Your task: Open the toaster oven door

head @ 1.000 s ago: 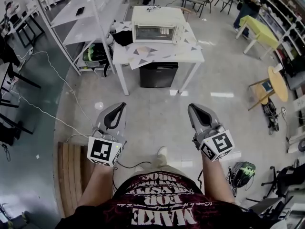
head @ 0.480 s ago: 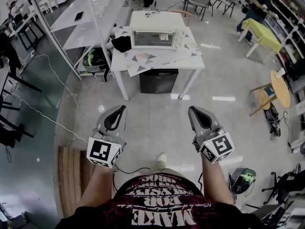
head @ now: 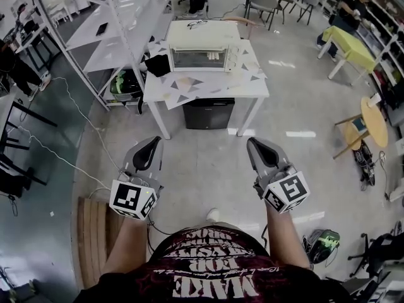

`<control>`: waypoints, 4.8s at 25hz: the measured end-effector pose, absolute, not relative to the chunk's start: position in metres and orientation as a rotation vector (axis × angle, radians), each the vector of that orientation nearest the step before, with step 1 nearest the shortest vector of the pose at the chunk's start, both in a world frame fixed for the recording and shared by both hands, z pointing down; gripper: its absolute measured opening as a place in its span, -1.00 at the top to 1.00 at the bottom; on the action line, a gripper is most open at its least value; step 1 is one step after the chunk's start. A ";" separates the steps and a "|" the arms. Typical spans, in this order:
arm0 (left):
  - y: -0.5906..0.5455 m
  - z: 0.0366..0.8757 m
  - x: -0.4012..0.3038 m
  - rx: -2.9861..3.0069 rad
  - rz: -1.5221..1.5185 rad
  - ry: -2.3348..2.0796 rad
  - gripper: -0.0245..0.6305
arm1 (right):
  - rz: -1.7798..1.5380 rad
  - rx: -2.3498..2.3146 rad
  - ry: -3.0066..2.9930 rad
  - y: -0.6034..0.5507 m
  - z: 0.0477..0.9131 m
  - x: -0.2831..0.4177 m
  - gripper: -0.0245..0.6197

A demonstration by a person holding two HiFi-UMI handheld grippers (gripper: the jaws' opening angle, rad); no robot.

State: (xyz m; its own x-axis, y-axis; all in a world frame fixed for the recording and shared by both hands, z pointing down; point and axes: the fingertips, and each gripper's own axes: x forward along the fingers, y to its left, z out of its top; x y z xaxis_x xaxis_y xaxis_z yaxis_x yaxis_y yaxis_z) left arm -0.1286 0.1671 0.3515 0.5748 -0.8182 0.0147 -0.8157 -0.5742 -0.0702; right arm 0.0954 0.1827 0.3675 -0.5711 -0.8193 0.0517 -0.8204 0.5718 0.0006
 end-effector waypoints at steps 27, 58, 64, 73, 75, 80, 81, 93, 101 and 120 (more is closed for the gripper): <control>0.151 0.349 -0.095 -2.637 -0.136 1.552 0.92 | 0.148 1.380 -2.833 0.137 0.385 0.150 0.84; 0.036 0.361 -0.129 -2.711 -0.140 1.491 0.92 | 0.149 1.394 -2.786 0.036 0.382 0.102 0.84; 0.009 0.366 -0.140 -2.732 -0.131 1.489 0.92 | 0.145 1.385 -2.772 0.013 0.383 0.090 0.84; -0.022 0.372 -0.158 -2.768 -0.124 1.452 0.92 | 0.140 1.388 -2.741 -0.015 0.382 0.067 0.84; -0.029 0.373 -0.163 -2.776 -0.126 1.440 0.92 | 0.135 1.388 -2.736 -0.020 0.380 0.059 0.84; -0.045 0.373 -0.178 -2.792 -0.116 1.412 0.92 | 0.123 1.381 -2.732 -0.037 0.377 0.035 0.84; -0.048 0.374 -0.182 -2.795 -0.113 1.408 0.92 | 0.119 1.379 -2.731 -0.040 0.377 0.029 0.84; -0.068 0.391 -0.204 -2.849 -0.109 1.376 0.92 | 0.113 1.410 -2.694 -0.052 0.375 0.009 0.84; -0.082 0.395 -0.183 -2.872 -0.118 1.332 0.92 | 0.163 1.469 -2.664 -0.058 0.387 0.032 0.84; -0.123 0.401 -0.152 -2.858 -0.176 1.359 0.92 | 0.196 1.418 -2.728 -0.112 0.396 0.054 0.84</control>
